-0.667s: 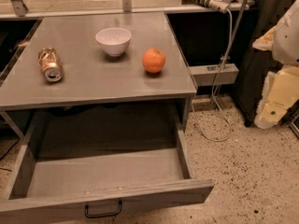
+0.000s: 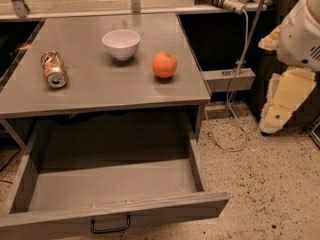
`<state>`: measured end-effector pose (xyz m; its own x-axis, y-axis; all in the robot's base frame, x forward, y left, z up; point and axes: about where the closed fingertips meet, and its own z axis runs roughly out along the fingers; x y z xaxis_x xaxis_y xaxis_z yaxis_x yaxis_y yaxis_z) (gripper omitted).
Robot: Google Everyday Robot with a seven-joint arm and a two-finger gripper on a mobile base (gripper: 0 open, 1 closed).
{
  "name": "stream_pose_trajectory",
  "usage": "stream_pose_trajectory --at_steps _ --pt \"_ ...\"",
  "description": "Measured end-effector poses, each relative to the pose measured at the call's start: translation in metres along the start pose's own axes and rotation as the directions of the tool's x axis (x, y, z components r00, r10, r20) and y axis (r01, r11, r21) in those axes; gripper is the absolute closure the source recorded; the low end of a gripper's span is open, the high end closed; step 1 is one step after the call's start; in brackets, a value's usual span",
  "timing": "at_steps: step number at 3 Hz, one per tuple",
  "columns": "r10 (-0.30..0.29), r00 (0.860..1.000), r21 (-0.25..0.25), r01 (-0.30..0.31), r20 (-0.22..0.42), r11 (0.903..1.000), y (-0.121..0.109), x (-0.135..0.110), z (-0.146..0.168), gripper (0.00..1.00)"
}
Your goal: Place orange can into top drawer
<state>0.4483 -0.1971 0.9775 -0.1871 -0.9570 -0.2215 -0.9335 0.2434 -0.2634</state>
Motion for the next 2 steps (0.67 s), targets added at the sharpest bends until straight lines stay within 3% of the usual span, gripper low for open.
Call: stream_pose_trajectory --at_steps 2 --pt "-0.099 0.992 -0.031 0.102 0.074 0.9943 -0.012 -0.088 0.028 0.0"
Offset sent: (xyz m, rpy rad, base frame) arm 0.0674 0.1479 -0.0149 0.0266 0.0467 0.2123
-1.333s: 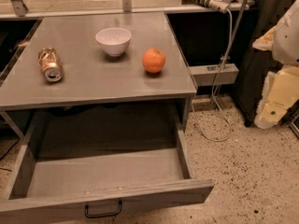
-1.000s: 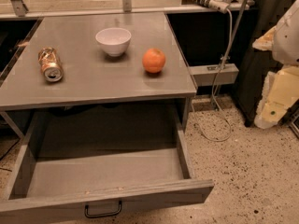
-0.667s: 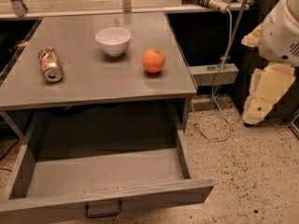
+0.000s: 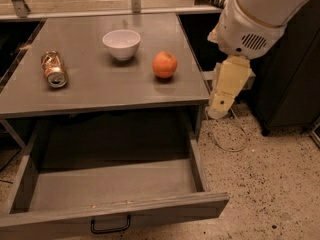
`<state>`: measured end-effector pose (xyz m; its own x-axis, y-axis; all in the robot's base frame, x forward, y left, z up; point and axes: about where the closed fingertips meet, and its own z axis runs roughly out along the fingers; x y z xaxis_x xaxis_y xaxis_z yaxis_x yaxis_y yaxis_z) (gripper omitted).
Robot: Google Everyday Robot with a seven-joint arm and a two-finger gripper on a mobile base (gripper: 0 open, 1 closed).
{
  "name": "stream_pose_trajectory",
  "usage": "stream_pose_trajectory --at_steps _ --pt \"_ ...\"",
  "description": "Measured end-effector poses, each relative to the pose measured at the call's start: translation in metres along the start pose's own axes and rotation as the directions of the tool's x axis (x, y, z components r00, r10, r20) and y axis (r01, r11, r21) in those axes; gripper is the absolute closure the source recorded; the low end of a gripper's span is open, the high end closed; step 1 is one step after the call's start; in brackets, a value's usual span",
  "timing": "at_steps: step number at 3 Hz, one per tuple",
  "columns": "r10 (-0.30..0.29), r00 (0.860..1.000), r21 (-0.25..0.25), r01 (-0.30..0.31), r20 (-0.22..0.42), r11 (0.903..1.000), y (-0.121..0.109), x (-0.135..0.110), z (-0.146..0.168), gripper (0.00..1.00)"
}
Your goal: Place orange can into top drawer
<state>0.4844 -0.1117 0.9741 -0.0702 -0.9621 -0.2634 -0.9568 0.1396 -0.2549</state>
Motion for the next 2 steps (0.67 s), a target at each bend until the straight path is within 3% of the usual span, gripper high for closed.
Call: stream_pose_trajectory --at_steps 1,2 --pt "0.0 1.0 0.0 0.0 0.0 1.0 0.0 0.0 0.0 0.0" --pt "-0.033 0.999 0.005 0.033 0.009 0.9994 0.002 -0.015 0.0 0.0"
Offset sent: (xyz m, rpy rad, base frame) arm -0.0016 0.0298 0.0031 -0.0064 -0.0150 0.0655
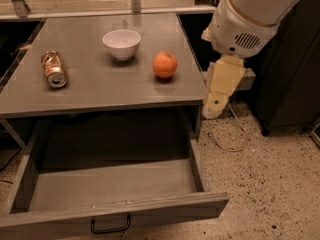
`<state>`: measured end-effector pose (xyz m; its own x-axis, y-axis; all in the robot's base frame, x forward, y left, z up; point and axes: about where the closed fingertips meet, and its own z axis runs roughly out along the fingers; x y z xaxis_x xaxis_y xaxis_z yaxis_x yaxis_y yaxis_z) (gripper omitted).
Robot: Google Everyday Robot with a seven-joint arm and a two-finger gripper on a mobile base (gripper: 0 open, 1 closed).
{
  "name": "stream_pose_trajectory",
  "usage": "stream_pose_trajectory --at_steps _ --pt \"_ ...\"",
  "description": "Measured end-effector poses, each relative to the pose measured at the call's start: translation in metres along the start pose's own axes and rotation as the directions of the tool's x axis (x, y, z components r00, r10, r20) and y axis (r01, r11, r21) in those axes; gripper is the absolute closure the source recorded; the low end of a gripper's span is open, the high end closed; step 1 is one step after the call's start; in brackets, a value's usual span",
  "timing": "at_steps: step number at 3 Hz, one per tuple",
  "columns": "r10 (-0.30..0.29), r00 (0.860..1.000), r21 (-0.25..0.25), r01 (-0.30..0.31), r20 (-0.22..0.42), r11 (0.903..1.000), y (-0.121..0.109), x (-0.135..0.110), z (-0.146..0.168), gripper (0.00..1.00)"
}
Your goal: Place orange can into top drawer
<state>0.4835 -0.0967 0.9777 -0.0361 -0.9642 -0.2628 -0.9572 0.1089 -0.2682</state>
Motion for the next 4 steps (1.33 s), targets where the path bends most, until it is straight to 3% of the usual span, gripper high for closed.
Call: stream_pose_trajectory --at_steps 1,2,3,4 --pt "-0.079 0.995 -0.006 0.079 0.06 0.9968 0.009 -0.047 -0.008 0.0" --pt "-0.206 0.971 -0.006 0.208 0.121 0.978 0.032 -0.107 -0.031 0.0" --pt "-0.211 0.97 0.007 0.212 0.124 0.9772 0.032 -0.11 -0.034 0.0" --pt "-0.235 0.956 0.051 0.229 0.176 0.972 0.015 -0.144 -0.023 0.0"
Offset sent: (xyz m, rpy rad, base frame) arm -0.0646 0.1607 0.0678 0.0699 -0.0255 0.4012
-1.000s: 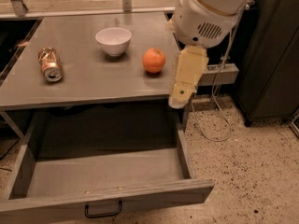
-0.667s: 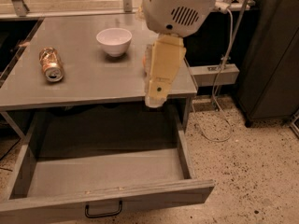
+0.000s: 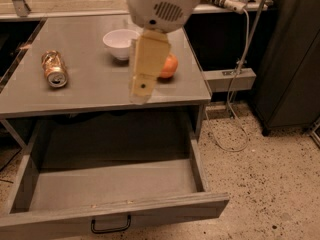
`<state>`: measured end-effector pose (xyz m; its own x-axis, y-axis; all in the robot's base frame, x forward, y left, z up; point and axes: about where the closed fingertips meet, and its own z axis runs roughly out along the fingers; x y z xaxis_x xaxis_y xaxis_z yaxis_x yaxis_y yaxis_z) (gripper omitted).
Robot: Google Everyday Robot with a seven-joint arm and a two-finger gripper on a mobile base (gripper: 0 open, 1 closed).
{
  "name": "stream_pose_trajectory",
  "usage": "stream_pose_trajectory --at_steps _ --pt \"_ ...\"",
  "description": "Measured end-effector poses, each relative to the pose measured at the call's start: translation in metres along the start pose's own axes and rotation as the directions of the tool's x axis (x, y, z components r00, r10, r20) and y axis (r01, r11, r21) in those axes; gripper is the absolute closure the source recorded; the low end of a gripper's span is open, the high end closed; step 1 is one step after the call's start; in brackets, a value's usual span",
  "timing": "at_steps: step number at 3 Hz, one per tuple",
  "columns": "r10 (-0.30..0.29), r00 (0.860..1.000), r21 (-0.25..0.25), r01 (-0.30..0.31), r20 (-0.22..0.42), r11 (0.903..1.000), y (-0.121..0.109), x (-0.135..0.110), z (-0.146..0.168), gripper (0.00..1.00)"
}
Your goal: Place orange can into top drawer
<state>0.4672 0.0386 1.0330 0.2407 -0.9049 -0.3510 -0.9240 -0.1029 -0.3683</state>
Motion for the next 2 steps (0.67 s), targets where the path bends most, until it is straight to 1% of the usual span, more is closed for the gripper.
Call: stream_pose_trajectory --at_steps 1,2 --pt "-0.041 0.998 0.018 0.04 0.038 0.999 -0.0709 -0.0459 0.0441 0.0" --pt "-0.054 0.997 0.022 0.053 0.05 0.9984 -0.0743 -0.0555 0.0449 0.0"
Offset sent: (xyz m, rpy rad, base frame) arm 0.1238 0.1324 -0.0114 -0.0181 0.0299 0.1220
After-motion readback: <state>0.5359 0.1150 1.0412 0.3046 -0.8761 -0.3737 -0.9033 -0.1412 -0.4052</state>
